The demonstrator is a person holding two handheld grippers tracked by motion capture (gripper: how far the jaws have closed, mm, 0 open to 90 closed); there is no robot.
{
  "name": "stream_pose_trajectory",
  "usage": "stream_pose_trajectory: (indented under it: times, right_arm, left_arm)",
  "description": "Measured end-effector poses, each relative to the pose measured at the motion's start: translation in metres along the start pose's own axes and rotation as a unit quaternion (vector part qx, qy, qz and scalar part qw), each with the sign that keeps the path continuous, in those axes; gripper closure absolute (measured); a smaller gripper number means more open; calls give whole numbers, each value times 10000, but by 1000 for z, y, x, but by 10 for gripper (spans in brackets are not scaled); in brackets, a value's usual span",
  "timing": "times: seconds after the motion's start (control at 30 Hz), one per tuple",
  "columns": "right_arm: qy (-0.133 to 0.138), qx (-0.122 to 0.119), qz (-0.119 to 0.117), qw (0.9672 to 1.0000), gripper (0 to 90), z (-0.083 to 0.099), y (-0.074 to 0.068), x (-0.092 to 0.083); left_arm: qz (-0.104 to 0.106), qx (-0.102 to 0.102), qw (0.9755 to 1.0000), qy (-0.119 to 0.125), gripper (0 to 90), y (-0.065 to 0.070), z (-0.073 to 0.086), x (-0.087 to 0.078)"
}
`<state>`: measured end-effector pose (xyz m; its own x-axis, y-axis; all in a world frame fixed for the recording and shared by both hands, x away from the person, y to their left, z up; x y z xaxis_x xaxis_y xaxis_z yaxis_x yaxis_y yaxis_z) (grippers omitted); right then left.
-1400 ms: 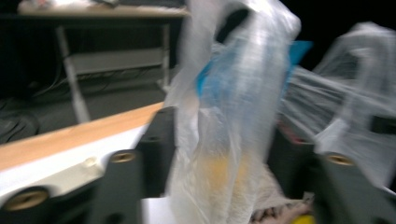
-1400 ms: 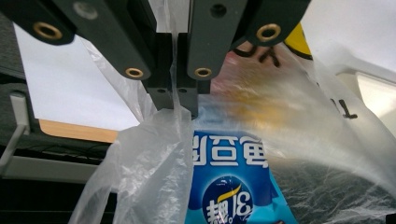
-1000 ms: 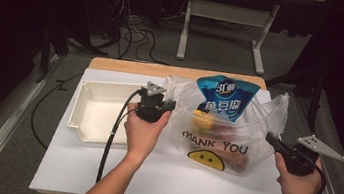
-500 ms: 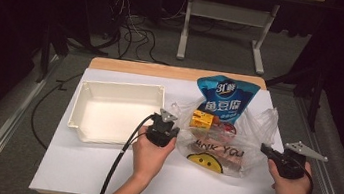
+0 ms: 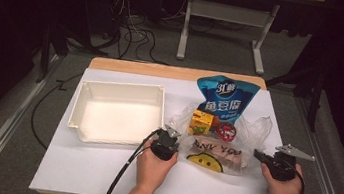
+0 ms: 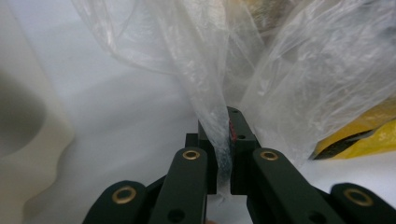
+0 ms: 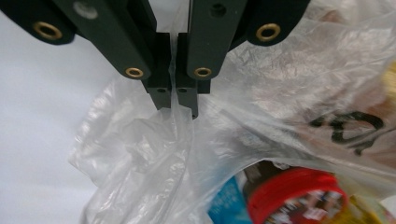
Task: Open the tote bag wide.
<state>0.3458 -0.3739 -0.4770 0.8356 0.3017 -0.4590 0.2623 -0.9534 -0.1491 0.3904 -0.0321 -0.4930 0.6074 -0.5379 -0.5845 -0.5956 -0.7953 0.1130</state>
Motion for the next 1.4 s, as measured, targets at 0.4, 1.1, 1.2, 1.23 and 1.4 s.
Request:
stream_pose_trajectory:
  times: [0.4,1.1,1.2,1.23,1.4]
  right_arm:
    - [230,-5,-124,9997,739,-1,-5,-14]
    - [1039,-24,-449,9936,564,-29,-36,-67]
    - [908,-36,-510,9946,549,-26,-42,-57]
    - [842,-66,-509,9951,518,-25,-44,-52]
    - [397,-210,-591,9972,592,-18,-57,-31]
  left_arm:
    - [627,-329,9962,498,610,-5,-3,-28]
    - [521,-265,9844,1659,401,10,-31,-88]
    - [624,-235,9829,1716,403,15,-34,-84]
    - [595,-196,9838,1681,401,15,-34,-80]
    - [622,-325,9892,1284,388,8,-31,-52]
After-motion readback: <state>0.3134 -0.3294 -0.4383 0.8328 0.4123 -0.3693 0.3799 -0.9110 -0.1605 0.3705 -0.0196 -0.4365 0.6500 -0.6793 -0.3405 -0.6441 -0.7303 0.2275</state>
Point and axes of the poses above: each handheld gripper's, and its own axes: x roughly forward along the jaws, z roughly out of its underside, y roughly to its right, the point moved 3 cm from there along x, roughly forward along the jaws, and after that the axes turned 11 degrees about y, right-handed, at the moved point
